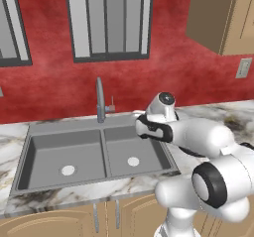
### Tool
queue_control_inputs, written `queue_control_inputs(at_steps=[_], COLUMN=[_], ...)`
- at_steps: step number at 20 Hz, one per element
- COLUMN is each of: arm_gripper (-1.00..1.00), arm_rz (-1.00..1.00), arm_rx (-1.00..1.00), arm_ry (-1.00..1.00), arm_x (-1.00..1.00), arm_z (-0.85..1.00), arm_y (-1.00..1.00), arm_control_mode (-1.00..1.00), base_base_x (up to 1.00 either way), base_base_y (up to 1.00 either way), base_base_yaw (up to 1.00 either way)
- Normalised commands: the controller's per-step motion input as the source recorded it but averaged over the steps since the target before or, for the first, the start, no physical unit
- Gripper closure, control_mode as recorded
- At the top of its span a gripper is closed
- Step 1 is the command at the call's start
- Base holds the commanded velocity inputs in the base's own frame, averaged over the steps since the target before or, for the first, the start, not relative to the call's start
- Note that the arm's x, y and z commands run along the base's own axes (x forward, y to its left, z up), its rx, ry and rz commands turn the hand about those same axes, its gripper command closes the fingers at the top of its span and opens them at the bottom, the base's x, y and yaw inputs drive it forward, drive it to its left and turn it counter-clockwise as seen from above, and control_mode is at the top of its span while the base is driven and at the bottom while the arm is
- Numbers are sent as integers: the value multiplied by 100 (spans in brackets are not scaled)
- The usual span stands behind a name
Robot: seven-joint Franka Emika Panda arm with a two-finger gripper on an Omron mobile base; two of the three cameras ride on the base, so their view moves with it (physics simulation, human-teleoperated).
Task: Dump the bell pepper from the pot into the sink. Then turn on the water and wash the bell pepper. Then turn off the water and put the bell pepper back in the pot.
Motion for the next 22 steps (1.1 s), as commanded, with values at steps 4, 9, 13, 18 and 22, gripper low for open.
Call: queue_control_inputs(at_steps=[4,9,13,18,22], arm_gripper=[100,100,100,100,100], arm_rz=[0,0,-3,-8,-7], arm_rx=[0,0,-7,-16,-15], arm_ry=[0,1,2,0,4], arm_x=[-18,-30,-38,-51,-40], arm_z=[100,100,73,9,-1], arm_y=[-35,-24,-41,-59,-65], arm_control_mode=[-100,-100,-100,-100,-100], base_base_x=[0,0,0,0,0], base_base_y=[0,0,0,0,0], base_base_yaw=[0,0,0,0,0])
